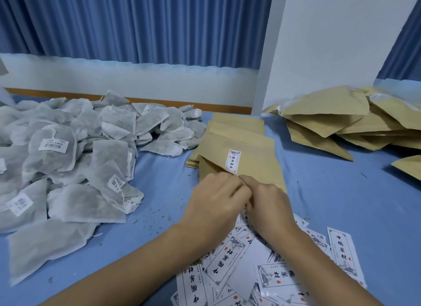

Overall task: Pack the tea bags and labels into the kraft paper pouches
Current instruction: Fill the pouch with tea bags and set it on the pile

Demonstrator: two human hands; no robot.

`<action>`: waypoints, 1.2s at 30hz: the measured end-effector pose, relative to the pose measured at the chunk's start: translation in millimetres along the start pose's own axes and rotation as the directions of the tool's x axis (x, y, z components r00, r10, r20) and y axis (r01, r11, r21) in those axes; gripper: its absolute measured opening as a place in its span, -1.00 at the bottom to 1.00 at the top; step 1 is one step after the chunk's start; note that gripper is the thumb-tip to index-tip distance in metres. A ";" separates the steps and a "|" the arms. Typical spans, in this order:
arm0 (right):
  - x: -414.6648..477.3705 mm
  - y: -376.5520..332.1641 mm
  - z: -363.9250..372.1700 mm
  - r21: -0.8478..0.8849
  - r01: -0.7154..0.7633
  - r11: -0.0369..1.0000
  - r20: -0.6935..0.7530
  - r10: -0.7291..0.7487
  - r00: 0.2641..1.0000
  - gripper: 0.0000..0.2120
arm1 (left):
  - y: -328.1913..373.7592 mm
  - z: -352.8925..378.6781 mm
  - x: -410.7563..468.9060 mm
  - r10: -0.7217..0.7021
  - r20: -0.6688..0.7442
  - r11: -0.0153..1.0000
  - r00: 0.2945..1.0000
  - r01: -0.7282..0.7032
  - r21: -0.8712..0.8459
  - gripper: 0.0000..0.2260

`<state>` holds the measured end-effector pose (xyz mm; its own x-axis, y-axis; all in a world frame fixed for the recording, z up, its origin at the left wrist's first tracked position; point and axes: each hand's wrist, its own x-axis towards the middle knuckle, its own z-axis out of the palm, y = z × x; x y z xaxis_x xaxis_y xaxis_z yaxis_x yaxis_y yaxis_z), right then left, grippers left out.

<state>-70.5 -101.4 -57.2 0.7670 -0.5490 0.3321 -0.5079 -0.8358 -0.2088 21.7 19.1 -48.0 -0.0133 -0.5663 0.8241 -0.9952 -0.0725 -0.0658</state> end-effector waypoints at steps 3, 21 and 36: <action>-1.0 1.4 -2.8 0.063 -0.018 0.998 0.016 0.017 1.000 -0.54 | 8.9 0.3 -3.1 0.029 0.183 1.000 0.983 -0.031 0.007 -0.86; -3.8 -2.2 -2.6 0.315 0.206 0.926 -0.524 -0.011 0.852 -0.47 | -9.9 33.3 48.9 -0.482 0.752 0.800 0.450 0.576 0.168 -0.66; 0.1 4.9 7.7 0.435 0.035 0.900 -0.371 0.144 0.917 -0.56 | -52.2 67.1 55.4 -0.414 0.740 0.714 0.531 0.693 -0.098 -0.85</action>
<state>-69.9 -105.6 -65.4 0.4852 -0.6209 0.6157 -0.2597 -0.7747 -0.5765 79.4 -63.6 -36.7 0.4768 -0.8777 0.0484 -0.7293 -0.3643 0.5791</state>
